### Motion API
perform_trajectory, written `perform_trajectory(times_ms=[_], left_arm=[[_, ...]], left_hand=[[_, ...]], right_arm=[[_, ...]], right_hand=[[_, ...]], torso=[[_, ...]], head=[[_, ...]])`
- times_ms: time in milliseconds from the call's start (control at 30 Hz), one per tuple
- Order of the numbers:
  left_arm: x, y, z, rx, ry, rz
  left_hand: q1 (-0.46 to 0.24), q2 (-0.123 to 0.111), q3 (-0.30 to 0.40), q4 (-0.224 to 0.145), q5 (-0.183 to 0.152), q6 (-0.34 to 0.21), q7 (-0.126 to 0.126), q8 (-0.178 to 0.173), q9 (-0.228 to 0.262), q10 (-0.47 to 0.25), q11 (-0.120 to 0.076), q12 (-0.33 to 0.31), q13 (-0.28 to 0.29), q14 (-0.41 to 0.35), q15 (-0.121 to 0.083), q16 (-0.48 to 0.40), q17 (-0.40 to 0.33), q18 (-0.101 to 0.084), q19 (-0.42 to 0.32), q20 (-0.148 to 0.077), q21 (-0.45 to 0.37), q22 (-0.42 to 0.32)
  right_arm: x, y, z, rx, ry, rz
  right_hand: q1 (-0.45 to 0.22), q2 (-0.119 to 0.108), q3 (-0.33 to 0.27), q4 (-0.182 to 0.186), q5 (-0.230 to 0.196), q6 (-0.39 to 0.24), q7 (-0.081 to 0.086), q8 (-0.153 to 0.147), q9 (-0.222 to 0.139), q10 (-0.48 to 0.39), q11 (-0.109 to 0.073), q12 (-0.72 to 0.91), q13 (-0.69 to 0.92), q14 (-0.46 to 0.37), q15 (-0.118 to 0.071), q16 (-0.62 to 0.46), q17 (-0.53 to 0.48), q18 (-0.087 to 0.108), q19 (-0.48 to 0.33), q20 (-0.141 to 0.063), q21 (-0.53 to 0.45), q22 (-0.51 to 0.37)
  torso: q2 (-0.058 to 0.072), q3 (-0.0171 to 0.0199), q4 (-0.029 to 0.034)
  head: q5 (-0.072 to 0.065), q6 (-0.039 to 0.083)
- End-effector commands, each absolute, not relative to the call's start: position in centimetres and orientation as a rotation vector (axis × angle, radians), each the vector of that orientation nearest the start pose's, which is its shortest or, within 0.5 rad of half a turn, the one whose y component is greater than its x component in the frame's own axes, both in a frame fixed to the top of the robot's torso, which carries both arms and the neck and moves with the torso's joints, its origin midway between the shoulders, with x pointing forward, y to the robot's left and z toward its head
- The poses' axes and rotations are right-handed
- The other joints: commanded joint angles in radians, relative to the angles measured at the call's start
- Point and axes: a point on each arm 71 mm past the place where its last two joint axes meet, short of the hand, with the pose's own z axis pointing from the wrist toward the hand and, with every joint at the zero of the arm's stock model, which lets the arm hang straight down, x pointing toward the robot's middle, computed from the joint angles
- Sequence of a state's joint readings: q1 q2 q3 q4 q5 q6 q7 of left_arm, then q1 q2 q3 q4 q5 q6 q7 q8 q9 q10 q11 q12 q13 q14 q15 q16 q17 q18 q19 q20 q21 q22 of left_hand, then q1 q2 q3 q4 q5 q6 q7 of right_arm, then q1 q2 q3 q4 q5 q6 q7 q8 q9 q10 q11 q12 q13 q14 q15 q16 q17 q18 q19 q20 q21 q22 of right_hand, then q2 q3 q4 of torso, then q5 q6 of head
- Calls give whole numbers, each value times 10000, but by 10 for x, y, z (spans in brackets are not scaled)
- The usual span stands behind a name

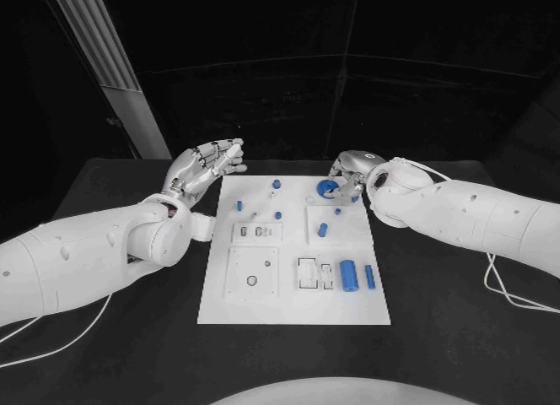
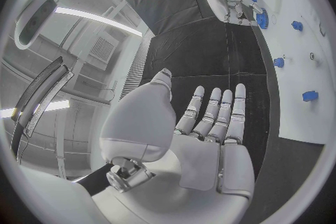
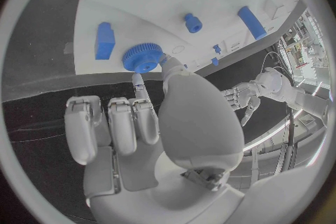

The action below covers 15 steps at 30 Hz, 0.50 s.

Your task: Assemble the parts on the task board

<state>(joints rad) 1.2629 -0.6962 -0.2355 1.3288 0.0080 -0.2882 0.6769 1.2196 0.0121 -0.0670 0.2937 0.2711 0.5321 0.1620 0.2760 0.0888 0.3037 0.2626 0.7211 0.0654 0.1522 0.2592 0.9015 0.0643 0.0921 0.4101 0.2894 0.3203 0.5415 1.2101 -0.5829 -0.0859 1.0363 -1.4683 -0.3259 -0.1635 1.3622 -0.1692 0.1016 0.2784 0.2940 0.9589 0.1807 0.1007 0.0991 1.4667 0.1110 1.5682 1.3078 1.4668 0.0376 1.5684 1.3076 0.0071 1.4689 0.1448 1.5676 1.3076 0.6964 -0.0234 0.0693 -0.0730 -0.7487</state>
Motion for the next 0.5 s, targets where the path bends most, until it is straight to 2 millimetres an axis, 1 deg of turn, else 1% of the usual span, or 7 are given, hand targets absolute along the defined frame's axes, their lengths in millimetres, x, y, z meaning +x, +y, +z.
perform_trajectory(times_ms=[33,167,267,367,433,500], left_arm=[[504,196,-189,-7436,10955,-17090],[504,196,-189,-7436,10958,-17096],[504,196,-189,-7437,10961,-17100],[504,196,-189,-7438,10963,-17101],[504,196,-189,-7439,10964,-17098],[505,196,-189,-7439,10963,-17091]], left_hand=[[-14,113,17,-10,69,-51,1314,34,-12,-64,17,-16,0,-50,2,-35,11,11,-70,0,-2,-10],[-14,113,17,-10,69,-51,1314,34,-12,-64,17,-16,0,-50,2,-35,11,11,-70,0,-2,-10],[-14,113,17,-10,69,-51,1314,34,-12,-64,17,-16,0,-50,2,-35,11,11,-70,0,-2,-10],[-14,113,17,-10,69,-51,1314,34,-12,-64,17,-16,0,-50,2,-35,11,11,-70,0,-2,-10],[-14,113,17,-10,69,-51,1314,34,-12,-64,17,-16,0,-50,2,-35,11,11,-70,0,-2,-10],[-14,113,17,-10,69,-51,1314,34,-12,-64,17,-16,0,-50,2,-35,11,11,-70,0,-2,-10]], right_arm=[[565,-219,-221,-841,17050,2998],[565,-218,-221,-840,17087,2944],[565,-217,-222,-834,17130,2912],[565,-217,-222,-821,17161,2883],[565,-217,-222,-819,17175,2874],[565,-217,-222,-820,17187,2869]], right_hand=[[77,21,76,11,-50,-24,-20,-44,4,1041,50,26,2630,1040,44,24,2632,-71,1019,73,32,2632],[122,116,127,-16,-75,9,-63,-25,13,1041,13,26,2630,1040,20,24,2632,-71,1019,61,32,2632],[171,220,185,-60,-92,72,-101,6,27,1041,-23,26,2630,1040,-9,24,2632,-71,1019,38,32,2632],[207,317,239,-118,-102,206,-142,60,53,1041,-63,26,2630,1040,-46,24,2632,-71,1019,5,32,2632],[204,358,258,-139,-102,288,-169,87,67,1041,-87,26,2630,1040,-66,24,2632,-71,1019,-14,32,2632],[196,439,296,-171,-99,407,-218,121,84,1041,-129,26,2630,1040,-98,24,2632,-71,1019,-46,32,2632]], torso=[[-4,3,-20],[-1,-4,-9],[-1,3,-9],[1,2,-3],[4,1,2],[-1,0,-7]], head=[[28,16],[-4,-2],[3,-14],[-10,37],[-16,39],[-11,20]])
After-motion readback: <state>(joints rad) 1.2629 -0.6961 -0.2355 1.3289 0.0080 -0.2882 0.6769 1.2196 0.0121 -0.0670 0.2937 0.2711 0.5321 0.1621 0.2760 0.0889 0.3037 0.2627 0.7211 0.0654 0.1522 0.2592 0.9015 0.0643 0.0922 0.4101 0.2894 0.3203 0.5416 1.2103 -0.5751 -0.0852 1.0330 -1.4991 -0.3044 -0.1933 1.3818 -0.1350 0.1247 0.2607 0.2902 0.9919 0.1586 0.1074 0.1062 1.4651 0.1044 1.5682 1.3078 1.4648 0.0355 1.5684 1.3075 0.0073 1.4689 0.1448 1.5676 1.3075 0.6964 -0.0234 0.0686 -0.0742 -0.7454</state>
